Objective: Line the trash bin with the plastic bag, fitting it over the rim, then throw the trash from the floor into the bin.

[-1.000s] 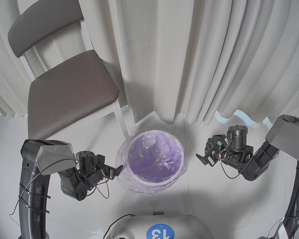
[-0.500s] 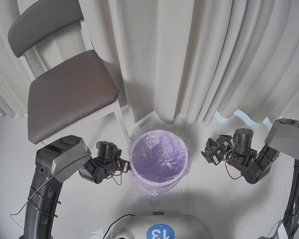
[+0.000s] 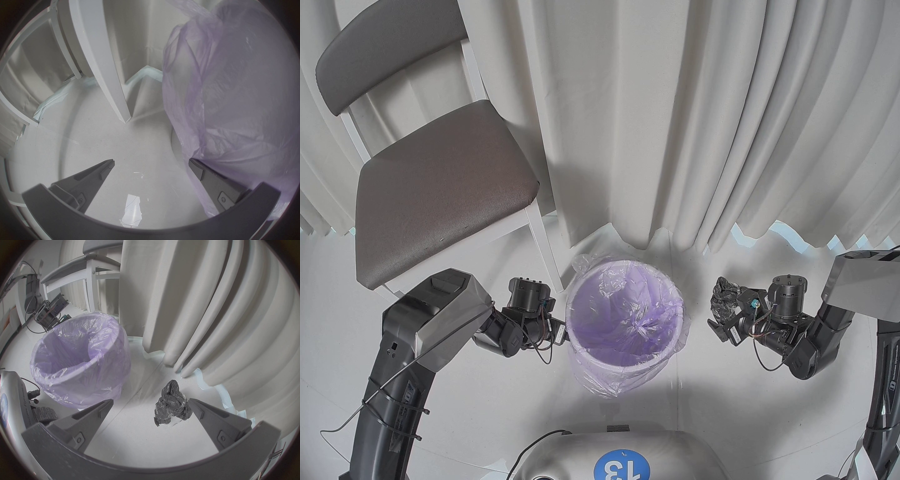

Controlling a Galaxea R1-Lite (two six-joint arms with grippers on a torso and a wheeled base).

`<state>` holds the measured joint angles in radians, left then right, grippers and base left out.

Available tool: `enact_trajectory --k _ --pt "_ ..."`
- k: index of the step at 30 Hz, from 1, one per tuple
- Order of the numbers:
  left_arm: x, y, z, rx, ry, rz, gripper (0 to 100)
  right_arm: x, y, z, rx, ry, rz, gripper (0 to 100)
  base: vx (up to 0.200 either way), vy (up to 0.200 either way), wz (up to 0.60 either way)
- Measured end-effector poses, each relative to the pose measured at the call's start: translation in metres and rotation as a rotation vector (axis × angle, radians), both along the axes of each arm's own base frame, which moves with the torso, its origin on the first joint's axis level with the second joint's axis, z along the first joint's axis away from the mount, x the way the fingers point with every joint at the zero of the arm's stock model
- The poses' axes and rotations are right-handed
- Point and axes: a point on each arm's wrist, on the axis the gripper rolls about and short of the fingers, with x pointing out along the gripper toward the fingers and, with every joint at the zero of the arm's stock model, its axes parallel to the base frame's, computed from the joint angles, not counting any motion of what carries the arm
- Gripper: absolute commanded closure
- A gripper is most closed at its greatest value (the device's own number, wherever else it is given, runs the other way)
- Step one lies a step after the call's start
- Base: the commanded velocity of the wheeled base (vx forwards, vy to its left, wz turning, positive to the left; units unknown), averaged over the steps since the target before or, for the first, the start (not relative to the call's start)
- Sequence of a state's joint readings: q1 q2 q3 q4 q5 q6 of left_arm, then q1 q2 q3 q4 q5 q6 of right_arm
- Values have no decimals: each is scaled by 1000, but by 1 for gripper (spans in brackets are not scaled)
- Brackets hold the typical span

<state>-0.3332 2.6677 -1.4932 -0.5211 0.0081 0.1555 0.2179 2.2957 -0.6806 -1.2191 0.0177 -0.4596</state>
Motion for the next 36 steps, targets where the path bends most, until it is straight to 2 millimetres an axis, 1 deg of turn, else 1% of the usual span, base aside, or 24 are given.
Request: enact_trajectory --k 3,6,10,15,18,21,24,29,34,36 --pt "-4 5 1 -11 -27 8 0 -1 0 -1 -1 5 -1 0 0 0 0" --pt "-16 14 1 -20 -43 16 0 -2 -1 -2 -3 10 -3 0 0 0 0" --pt "-40 28 2 -32 -44 15 0 -3 -2 -3 -6 16 -9 0 0 0 0" --pt "-70 45 12 -74 -75 -12 0 -5 -3 -3 -10 21 -15 0 0 0 0" --pt "-81 51 20 -105 -119 -32 0 -6 -4 -4 -12 26 -19 0 0 0 0" --pt "-92 55 23 -133 -118 -73 0 -8 -6 -3 -13 31 -24 0 0 0 0" --pt "-100 56 22 -157 -92 -132 0 -9 -8 -3 -13 32 -32 0 0 0 0" --pt "-106 51 8 -138 -47 -176 0 -10 -11 0 4 3 -43 0 0 0 0" --pt "-102 43 -7 -107 -27 -212 0 -14 -12 2 25 -27 -49 0 0 0 0" --pt "-97 39 -10 -101 -20 -212 0 -16 -13 3 43 -39 -55 0 0 0 0"
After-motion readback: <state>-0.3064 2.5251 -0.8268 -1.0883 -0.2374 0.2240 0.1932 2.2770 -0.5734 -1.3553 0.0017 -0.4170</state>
